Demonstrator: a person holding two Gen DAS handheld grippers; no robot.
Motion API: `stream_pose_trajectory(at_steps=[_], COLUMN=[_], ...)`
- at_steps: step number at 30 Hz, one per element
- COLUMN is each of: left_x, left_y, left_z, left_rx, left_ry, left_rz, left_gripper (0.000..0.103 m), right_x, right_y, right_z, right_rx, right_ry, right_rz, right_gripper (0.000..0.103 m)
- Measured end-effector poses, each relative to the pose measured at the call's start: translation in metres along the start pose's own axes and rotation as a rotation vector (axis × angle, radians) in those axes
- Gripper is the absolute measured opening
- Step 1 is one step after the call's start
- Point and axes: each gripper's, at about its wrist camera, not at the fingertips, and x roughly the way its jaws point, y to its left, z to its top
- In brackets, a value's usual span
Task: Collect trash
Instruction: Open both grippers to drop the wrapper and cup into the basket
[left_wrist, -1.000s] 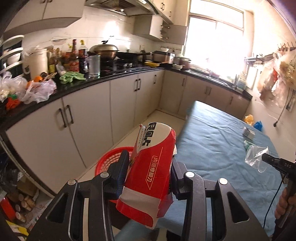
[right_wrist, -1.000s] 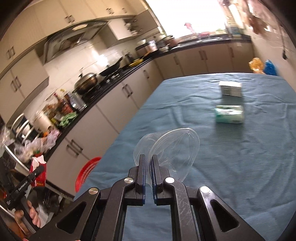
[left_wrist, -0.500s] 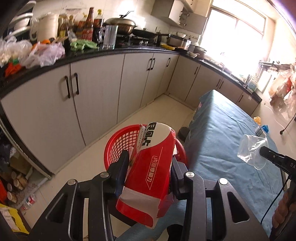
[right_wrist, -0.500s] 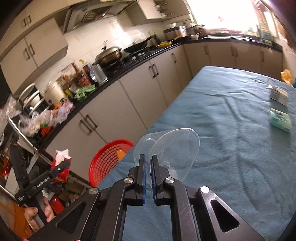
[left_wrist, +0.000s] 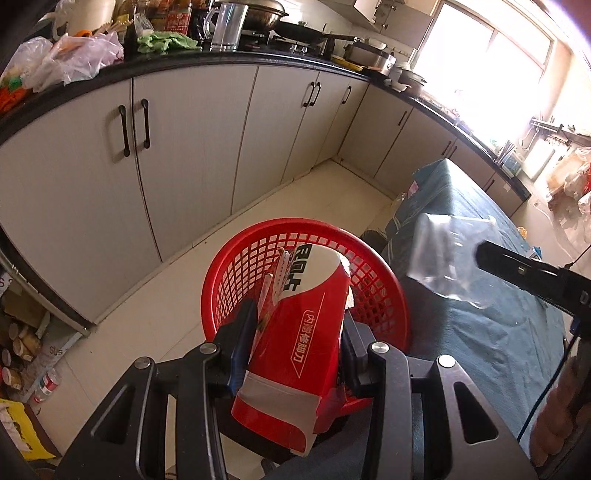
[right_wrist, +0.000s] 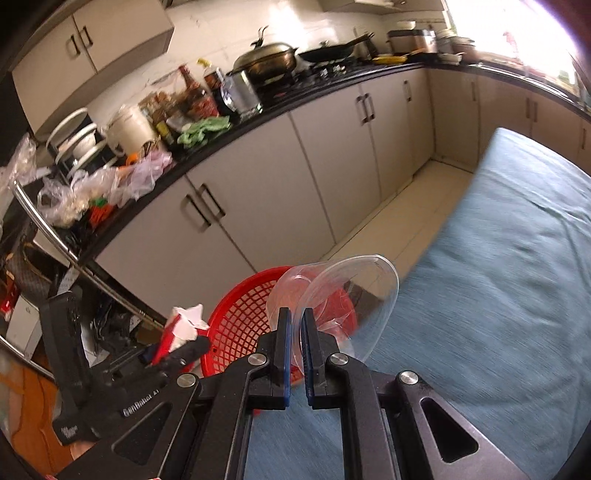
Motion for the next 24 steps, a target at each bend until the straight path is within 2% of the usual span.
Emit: stream_pose_trajectory(at_steps=[11, 14, 17, 19, 21, 24], left_x=[0.009, 0.006, 0.001, -0.002, -0.005, -0.01], left_y=[-0.001, -0.005, -0.007, -0.006, -0.007, -0.009], left_z=[-0.001, -0.003, -0.003, -0.003, -0.003, -0.004], left_rx=[0.027, 0.038, 0.038, 0.035, 0.034, 0.039], left_ry=[0.004, 0.001, -0.008, -0.012, -0.013, -0.015], left_rz=[0.022, 0.02, 0.016, 0.012, 0.01, 0.021], left_gripper=[0.042, 0.048, 0.06, 0.067, 0.069, 0.069], right_x=[0.053, 0.059, 0.061, 0.063, 0.061, 0.053], right_y=[0.014, 0.015, 0.013, 0.011, 0.01, 0.008], right_z=[0.014, 0.014, 0.014, 0.014, 0.014, 0.013], right_rx=[-0.028, -0.027, -0.002, 0.019, 0.031, 0.04], right_ry=[0.065, 0.076, 0.082, 0.09, 0.082, 0.067], right_rz=[0.027, 0.044, 0.069, 0.091, 0.103, 0.11], right_gripper=[0.007, 0.007, 0.007, 0.015, 0.029, 0.035])
